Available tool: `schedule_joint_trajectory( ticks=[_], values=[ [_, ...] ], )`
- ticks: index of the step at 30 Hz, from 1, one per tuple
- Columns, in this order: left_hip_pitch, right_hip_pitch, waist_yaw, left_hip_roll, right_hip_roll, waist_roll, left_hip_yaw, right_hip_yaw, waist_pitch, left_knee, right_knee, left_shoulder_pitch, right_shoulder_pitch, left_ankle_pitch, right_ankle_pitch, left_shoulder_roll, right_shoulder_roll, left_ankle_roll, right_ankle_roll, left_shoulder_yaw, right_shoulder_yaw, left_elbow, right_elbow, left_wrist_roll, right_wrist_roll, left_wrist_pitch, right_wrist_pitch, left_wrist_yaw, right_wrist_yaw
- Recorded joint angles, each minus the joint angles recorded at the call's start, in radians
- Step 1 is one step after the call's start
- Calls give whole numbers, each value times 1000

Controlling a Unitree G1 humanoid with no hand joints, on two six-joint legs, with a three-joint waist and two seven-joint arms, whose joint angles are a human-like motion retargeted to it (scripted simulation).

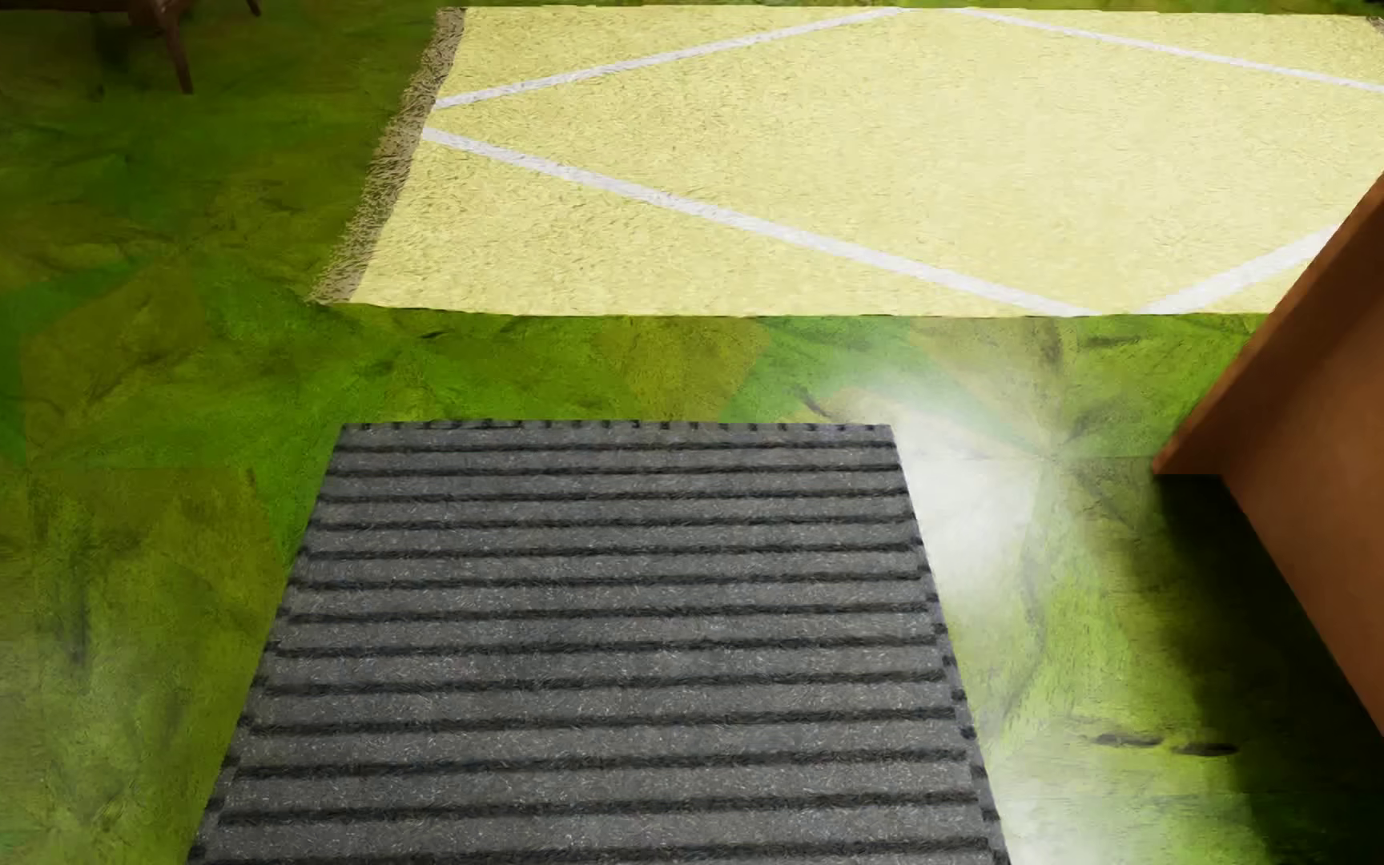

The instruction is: Move towards the sofa

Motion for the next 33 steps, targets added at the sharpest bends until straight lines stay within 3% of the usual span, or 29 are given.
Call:
schedule_joint_trajectory(
  ticks=[1, 2, 3, 5, 7, 9, 14, 16, 18, 19, 21, 22, 24, 25, 26, 29, 30, 32, 33],
  values=[
    [-27, -25, -26, 4, 10, 1, 0, 0, -4, 23, 14, 6, -8, -24, 16, 3, 3, 0, 0, 67, 5, 13, 2, 0, 0, 0, 0, 0, 0],
    [12, -16, 31, 6, 25, 15, 0, 0, -18, -65, 26, 38, 13, -75, 9, -2, -1, 0, 0, 96, 2, 9, -8, 0, 0, 0, 0, 0, 0],
    [-41, -22, -5, -2, 18, 3, 0, 0, -2, 266, 36, 34, 0, -201, 21, 5, -5, 0, 0, 74, 5, 5, -17, 0, 0, 0, 0, 0, 0],
    [-156, 15, 11, 13, 34, 13, 0, 0, 23, 455, 37, 55, 0, -217, -42, 7, -13, 0, 0, 75, -17, -4, -61, 0, 0, 0, 0, 0, 0],
    [-269, 88, 37, 28, 32, 25, 0, 0, 76, 688, 43, 67, -38, -178, -84, -14, -38, 0, 0, 84, 35, 21, -71, 0, 0, 0, 0, 0, 0],
    [-387, 117, 137, 31, 5, 0, 0, 0, 55, 689, 14, 102, -70, -168, -142, -8, -25, 0, 0, 79, 17, 17, -60, 0, 0, 0, 0, 0, 0],
    [-583, 335, 224, 54, -23, -5, 0, 0, 73, 417, -66, 147, -134, 35, -341, 0, -34, 0, 0, 89, -31, 91, -117, 0, 0, 0, 0, 0, 0],
    [-625, 395, 260, 62, -37, -5, 0, 0, 81, 392, -65, 152, -152, 25, -355, 1, -38, 0, 0, 99, -32, 108, -107, 0, 0, 0, 0, 0, 0],
    [-661, 435, 309, 58, -71, -21, 0, 0, 78, 526, -41, 156, -142, 31, -290, 13, -35, 0, 0, 84, 5, 108, -73, 0, 0, 0, 0, 0, 0],
    [-668, 430, 321, 39, -104, -48, 0, 0, 75, 590, 6, 145, -123, 6, -199, 14, -17, 0, 0, 58, 5, 128, -34, 0, 0, 0, 0, 0, 0],
    [-591, 370, 300, 12, -129, -46, 0, 0, 60, 656, 235, 138, -40, -80, 100, 9, -7, 0, 0, 93, -1, 126, -28, 0, 0, 0, 0, 0, 0],
    [-536, 292, 244, -18, -133, -46, 0, 0, 71, 648, 416, 126, -28, -115, 226, 3, -15, 0, 0, 116, 42, 122, -19, 0, 0, 0, 0, 0, 0],
    [-404, 59, 176, -38, -129, -28, 0, 0, 78, 603, 808, 98, 7, -178, 222, -3, -26, 0, 0, 121, 75, 63, -2, 0, 0, 0, 0, 0, 0],
    [-323, -44, 95, -38, -101, -7, 0, 0, 90, 550, 878, 82, 32, -180, 219, -7, -18, 0, 0, 140, 24, 20, 7, 0, 0, 0, 0, 0, 0],
    [-243, -146, 30, -36, -88, 10, 0, 0, 90, 490, 851, 63, 64, -186, 223, -1, -29, 0, 0, 132, 3, -24, -12, 0, 0, 0, 0, 0, 0],
    [33, -302, -123, -3, -57, 49, 0, 0, 100, 321, 346, 36, 109, -223, 440, 20, -50, 0, 0, 183, 50, -136, 13, 0, 0, 0, 0, 0, 0],
    [96, -337, -158, 0, -60, 50, 0, 0, 91, 288, 168, 16, 129, -263, 375, 31, -56, 0, 0, 186, 46, -164, 5, 0, 0, 0, 0, 0, 0],
    [208, -374, -179, -2, -58, 54, 0, 0, 70, 264, -21, -30, 150, -343, -79, 48, -51, 0, 0, 194, 52, -179, 36, 0, 0, 0, 0, 0, 0],
    [234, -397, -210, 1, -69, 56, 0, 0, 66, 279, -9, -38, 154, -358, -130, 41, -51, 0, 0, 219, 73, -169, 43, 0, 0, 0, 0, 0, 0]
  ],
)
